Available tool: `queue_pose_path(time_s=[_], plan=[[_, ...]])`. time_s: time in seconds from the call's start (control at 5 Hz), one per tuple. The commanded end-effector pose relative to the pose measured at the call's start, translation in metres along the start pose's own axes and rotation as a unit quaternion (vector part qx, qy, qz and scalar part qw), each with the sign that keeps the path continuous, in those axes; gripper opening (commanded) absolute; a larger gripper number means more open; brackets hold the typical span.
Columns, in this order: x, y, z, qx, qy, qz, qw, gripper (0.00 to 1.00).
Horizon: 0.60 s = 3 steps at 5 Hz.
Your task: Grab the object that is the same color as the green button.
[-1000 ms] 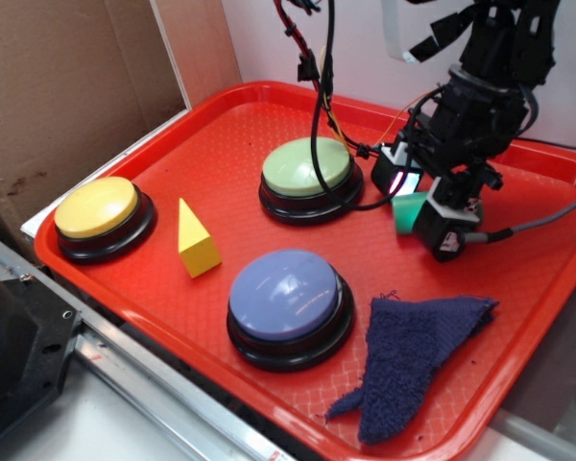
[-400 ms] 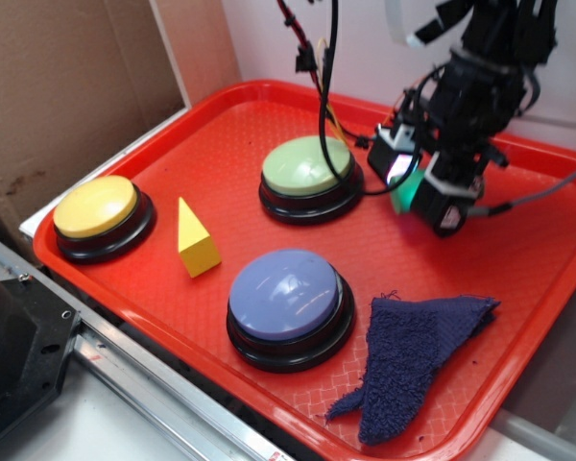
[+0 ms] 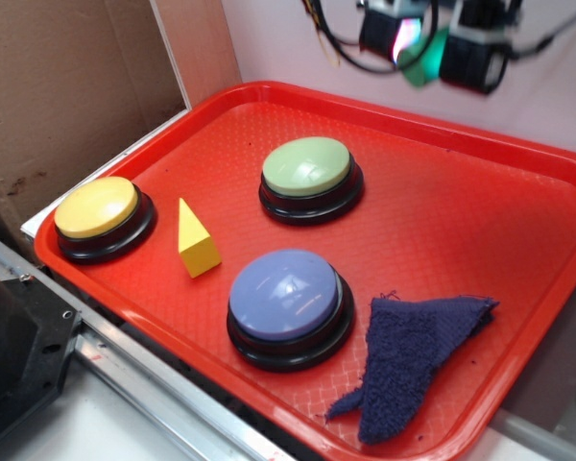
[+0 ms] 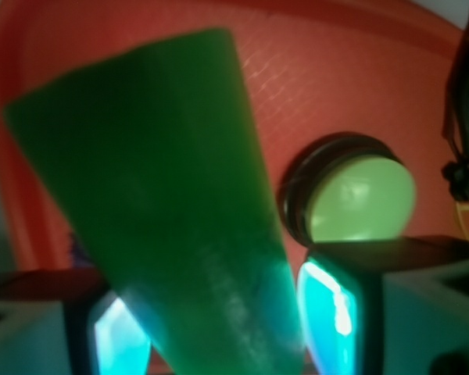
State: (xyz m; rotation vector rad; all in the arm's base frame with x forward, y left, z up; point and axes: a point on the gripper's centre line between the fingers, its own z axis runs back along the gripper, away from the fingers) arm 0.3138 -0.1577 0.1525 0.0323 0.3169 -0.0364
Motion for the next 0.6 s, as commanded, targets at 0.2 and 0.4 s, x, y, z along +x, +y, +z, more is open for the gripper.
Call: queue_pose_path(time_s=[0.2,0.4], plan=[[-0.118,0.008,0.130,0.025,-0.130,-0.019,0.991,0.00],[-0.121,0.011,0.119,0.054,-0.134,-0.021,0.989,0.00]])
